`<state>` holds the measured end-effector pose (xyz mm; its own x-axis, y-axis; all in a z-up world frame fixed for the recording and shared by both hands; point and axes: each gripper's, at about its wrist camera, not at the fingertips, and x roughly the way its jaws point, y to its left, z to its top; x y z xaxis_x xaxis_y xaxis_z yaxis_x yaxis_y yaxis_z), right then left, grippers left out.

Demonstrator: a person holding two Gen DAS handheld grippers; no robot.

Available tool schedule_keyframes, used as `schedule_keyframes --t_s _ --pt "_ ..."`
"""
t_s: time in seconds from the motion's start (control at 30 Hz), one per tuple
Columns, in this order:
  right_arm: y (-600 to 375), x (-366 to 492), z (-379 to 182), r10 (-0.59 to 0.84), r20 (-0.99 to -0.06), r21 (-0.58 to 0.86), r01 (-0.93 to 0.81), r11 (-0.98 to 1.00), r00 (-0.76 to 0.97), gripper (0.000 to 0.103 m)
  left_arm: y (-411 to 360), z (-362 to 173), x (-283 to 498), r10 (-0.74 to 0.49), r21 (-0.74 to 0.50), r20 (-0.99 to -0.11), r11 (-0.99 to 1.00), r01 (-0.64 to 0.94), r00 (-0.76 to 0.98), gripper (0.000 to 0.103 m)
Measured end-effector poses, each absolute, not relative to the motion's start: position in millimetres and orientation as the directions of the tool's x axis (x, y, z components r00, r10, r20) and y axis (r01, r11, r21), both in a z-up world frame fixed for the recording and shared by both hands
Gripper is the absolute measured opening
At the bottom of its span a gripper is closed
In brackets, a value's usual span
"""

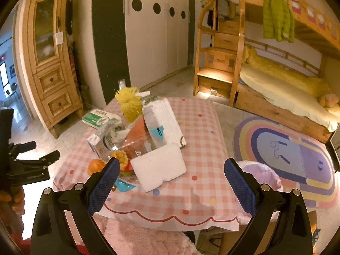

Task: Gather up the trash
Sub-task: 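Move the right tool toward the white foam block on the table, then close the right gripper on the white foam block, then carry the foam block to the bin with the right gripper while the left gripper grasps the clear plastic bag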

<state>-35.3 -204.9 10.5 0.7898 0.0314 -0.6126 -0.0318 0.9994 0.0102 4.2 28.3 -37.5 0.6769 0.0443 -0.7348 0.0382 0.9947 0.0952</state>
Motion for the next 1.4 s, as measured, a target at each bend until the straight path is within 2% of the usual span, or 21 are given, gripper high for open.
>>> schedule_keyframes --t_s 0.13,0.27,0.47,0.63,0.7,0.87,0.93,1.0,1.03,1.13,1.27,1.4 --pt "-204 -26 -19 0.074 -0.648 0.056 -0.049 0.997 0.758 0.097 25 -47 9 0.037 0.091 -0.750 0.995 0.047 0.661 0.096" --pt "-190 -17 -42 0.108 -0.731 0.095 -0.056 0.994 0.674 0.097 23 -57 12 0.041 0.097 -0.756 0.994 0.050 0.654 0.096" --pt "-179 0 -55 0.032 -0.673 -0.027 -0.068 0.997 0.739 0.094 17 -68 14 0.039 0.124 -0.744 0.989 0.081 0.667 0.096" --pt "-169 13 -65 0.046 -0.678 -0.052 -0.111 0.992 0.734 0.088 16 -73 16 0.012 0.113 -0.724 0.988 0.101 0.690 0.096" --pt "-163 17 -68 0.054 -0.675 -0.048 -0.117 0.992 0.736 0.073 15 -75 17 -0.003 0.105 -0.721 0.988 0.114 0.693 0.096" --pt "-153 28 -78 0.039 -0.694 -0.075 -0.126 0.989 0.719 0.073 15 -77 17 -0.028 0.092 -0.717 0.987 0.134 0.696 0.096" --pt "-149 31 -81 0.020 -0.697 -0.098 -0.123 0.988 0.717 0.069 14 -76 16 -0.040 0.086 -0.712 0.986 0.143 0.701 0.096" --pt "-147 35 -85 -0.009 -0.702 -0.120 -0.106 0.987 0.712 0.052 12 -74 14 -0.046 0.087 -0.709 0.984 0.152 0.704 0.096" --pt "-148 35 -86 -0.017 -0.706 -0.121 -0.097 0.988 0.708 0.050 10 -74 13 -0.055 0.086 -0.707 0.983 0.163 0.706 0.096" --pt "-153 28 -78 0.010 -0.694 -0.092 -0.102 0.991 0.720 0.034 0 -71 8 -0.085 0.087 -0.702 0.975 0.204 0.707 0.096" --pt "-166 11 -62 0.031 -0.664 -0.062 -0.096 0.993 0.747 0.033 -17 -68 3 -0.146 0.079 -0.701 0.957 0.279 0.699 0.094" --pt "-180 -4 -53 0.024 -0.648 -0.060 -0.083 0.995 0.761 0.033 -39 -67 9 -0.212 0.064 -0.704 0.931 0.359 0.677 0.083"
